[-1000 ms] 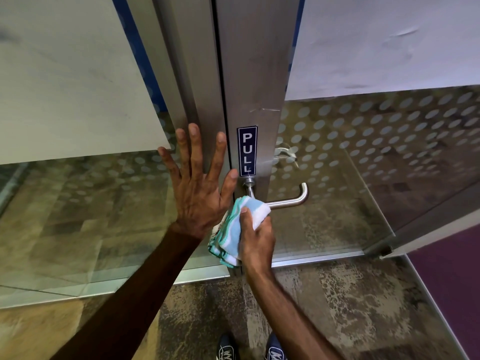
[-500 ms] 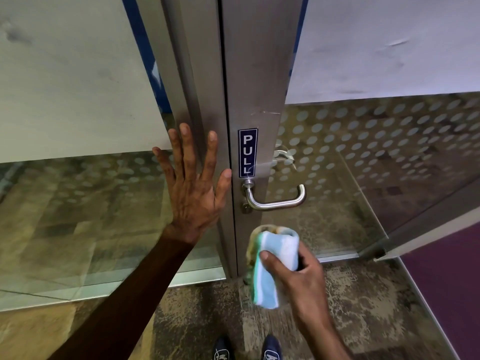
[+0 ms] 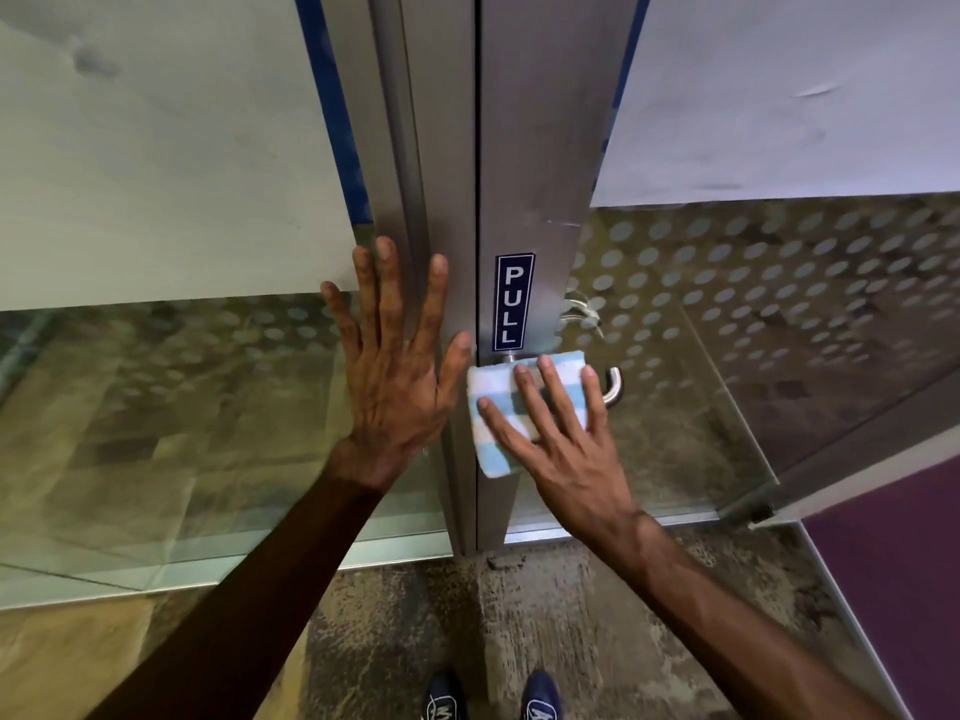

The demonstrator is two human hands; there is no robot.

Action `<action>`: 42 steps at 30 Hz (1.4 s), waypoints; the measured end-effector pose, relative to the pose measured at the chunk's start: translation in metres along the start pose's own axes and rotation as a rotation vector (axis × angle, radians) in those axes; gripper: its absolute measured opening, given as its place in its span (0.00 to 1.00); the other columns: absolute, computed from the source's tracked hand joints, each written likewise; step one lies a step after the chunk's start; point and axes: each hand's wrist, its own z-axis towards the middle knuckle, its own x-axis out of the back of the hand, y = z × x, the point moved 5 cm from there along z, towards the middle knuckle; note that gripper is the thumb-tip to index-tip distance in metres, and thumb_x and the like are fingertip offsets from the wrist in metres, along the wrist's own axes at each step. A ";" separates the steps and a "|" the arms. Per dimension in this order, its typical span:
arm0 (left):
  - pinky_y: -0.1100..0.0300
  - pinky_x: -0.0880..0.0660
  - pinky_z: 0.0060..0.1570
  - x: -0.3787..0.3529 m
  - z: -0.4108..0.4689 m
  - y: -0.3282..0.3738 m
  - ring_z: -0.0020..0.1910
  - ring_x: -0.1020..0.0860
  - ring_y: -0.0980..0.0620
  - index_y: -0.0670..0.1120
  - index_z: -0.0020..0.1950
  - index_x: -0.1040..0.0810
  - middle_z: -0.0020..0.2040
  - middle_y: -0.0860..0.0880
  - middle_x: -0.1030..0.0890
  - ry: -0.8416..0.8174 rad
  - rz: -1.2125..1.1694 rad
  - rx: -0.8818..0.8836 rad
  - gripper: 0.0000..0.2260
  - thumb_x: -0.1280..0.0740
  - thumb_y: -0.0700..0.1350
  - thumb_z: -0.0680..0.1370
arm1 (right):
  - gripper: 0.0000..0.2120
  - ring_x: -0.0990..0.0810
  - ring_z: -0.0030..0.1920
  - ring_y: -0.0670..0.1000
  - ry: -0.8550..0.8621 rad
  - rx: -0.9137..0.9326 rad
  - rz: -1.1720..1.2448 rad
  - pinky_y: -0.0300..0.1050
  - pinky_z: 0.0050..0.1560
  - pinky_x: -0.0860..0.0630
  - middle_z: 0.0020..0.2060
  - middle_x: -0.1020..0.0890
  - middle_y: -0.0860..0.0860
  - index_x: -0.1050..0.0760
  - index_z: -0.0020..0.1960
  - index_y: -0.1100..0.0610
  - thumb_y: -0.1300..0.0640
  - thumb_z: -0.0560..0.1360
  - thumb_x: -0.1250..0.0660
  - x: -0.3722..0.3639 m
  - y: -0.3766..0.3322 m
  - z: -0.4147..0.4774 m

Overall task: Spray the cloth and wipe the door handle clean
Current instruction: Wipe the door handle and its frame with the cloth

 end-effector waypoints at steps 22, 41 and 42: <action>0.41 0.67 0.80 -0.009 0.003 0.016 0.82 0.72 0.49 0.58 0.83 0.67 0.81 0.53 0.76 -0.051 0.027 0.025 0.31 0.52 0.62 0.87 | 0.40 0.25 0.68 0.66 -0.103 0.698 -0.404 0.60 0.56 0.21 0.73 0.29 0.63 0.17 0.62 0.61 0.74 0.80 0.68 -0.016 0.023 0.005; 0.40 0.66 0.81 -0.016 -0.004 0.028 0.83 0.70 0.48 0.56 0.85 0.64 0.82 0.51 0.74 -0.022 0.045 0.018 0.31 0.50 0.60 0.88 | 0.16 0.23 0.62 0.62 0.018 0.853 -0.382 0.57 0.52 0.19 0.66 0.28 0.59 0.21 0.64 0.66 0.62 0.80 0.39 -0.016 0.105 -0.026; 0.40 0.66 0.81 -0.016 -0.004 0.028 0.83 0.69 0.48 0.56 0.85 0.64 0.83 0.51 0.74 -0.027 0.047 0.014 0.31 0.50 0.60 0.88 | 0.16 0.23 0.62 0.62 0.034 0.856 -0.373 0.57 0.52 0.19 0.66 0.28 0.58 0.22 0.64 0.67 0.63 0.80 0.39 -0.016 0.107 -0.025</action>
